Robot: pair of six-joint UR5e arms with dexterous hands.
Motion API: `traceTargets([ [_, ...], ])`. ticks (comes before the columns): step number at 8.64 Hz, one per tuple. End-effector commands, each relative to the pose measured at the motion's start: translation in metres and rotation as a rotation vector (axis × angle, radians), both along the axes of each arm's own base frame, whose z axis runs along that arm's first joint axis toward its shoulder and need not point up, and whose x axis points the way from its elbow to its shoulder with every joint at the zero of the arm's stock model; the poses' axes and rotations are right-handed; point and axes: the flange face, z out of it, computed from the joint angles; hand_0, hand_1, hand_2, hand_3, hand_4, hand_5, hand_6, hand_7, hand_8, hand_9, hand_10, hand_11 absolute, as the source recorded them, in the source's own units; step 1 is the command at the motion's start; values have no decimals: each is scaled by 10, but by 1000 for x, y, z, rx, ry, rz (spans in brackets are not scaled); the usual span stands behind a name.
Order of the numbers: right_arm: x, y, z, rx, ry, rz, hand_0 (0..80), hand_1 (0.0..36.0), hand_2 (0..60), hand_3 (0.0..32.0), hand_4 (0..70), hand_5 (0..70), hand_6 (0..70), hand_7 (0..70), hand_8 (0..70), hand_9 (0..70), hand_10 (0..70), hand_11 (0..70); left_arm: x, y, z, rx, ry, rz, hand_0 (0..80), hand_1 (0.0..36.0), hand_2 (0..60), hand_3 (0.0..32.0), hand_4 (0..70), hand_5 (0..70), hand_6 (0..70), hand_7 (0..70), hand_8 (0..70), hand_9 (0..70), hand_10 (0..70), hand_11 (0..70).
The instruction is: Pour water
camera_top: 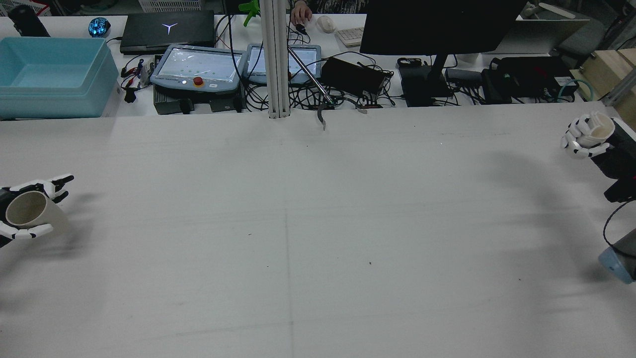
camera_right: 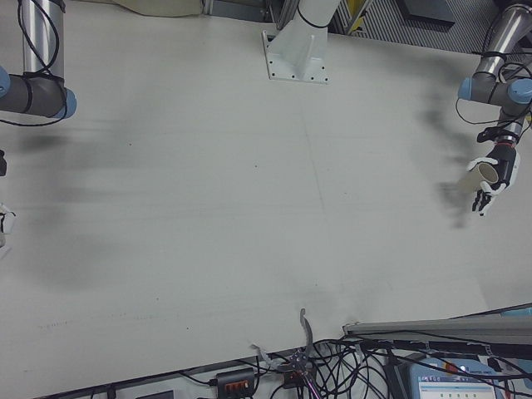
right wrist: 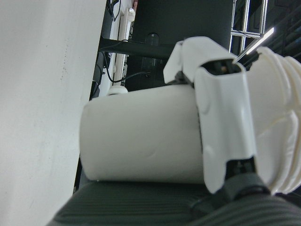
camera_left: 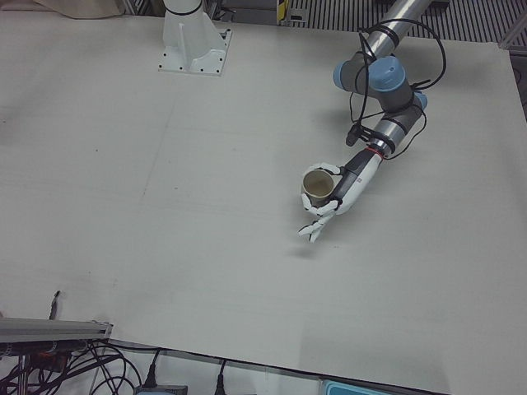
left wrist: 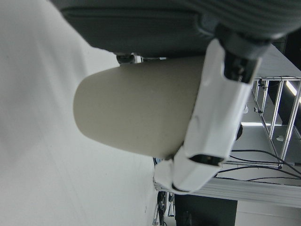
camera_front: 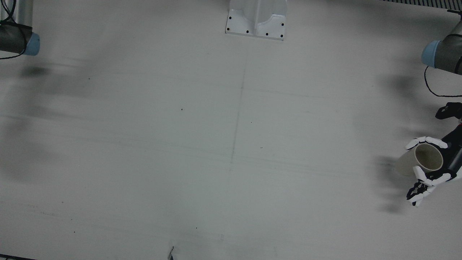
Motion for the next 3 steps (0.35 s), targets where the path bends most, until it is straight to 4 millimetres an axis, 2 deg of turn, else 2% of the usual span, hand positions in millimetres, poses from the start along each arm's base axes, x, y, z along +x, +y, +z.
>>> traceTargets([
  [1,21,29,18,-5,-50,25,590,38,0,260,27,92,0,0,54,0,0,0,-5,9,38,-14,-61,0,800,360,600,0,319,700,62,161,32,18,32,88],
  [2,29,40,15,4,-53,34,554,0,0,258,20,87,0,0,72,0,0,0,-5,10,45,-10,-76,-2,800,360,600,0,341,700,69,166,34,19,31,88],
  [3,37,49,16,5,-53,43,549,1,0,250,52,97,0,0,66,0,0,0,-6,11,52,-13,-86,-3,800,360,600,0,338,700,68,165,34,19,31,87],
])
